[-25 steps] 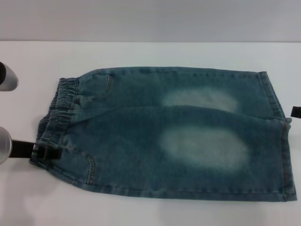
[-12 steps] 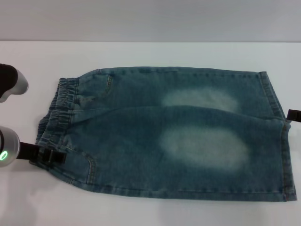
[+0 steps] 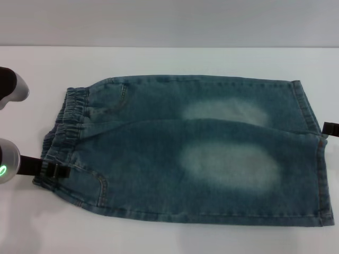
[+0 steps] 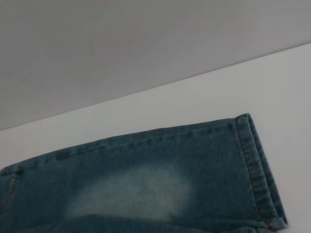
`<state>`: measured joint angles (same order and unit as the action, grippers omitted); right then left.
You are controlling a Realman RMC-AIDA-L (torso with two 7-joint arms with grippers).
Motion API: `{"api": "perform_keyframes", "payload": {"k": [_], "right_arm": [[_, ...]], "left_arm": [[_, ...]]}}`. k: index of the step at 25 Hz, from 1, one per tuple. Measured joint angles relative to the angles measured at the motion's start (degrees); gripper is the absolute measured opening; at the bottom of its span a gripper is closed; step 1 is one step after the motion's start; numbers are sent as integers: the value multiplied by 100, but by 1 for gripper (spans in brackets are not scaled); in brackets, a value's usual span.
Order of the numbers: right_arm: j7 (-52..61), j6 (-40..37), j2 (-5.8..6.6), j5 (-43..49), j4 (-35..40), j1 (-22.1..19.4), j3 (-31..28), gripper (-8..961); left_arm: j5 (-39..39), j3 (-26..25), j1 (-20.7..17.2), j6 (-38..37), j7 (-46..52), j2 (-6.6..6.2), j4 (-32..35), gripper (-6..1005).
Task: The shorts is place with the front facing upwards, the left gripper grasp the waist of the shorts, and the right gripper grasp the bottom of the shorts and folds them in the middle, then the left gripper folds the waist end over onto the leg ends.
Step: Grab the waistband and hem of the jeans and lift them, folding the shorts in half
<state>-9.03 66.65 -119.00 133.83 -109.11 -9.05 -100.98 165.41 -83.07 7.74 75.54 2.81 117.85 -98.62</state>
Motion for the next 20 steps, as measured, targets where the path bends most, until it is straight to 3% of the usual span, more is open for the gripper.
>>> {"api": "perform_keyframes", "payload": {"k": [12, 20], "right_arm": [[-2, 22, 0, -15, -34, 0, -12, 787], [0, 93, 0, -24, -78, 0, -12, 788]], "left_arm": [[1, -14, 76, 102, -2, 1, 86, 396], [1, 10, 81, 144, -36, 5, 58, 192]]}}
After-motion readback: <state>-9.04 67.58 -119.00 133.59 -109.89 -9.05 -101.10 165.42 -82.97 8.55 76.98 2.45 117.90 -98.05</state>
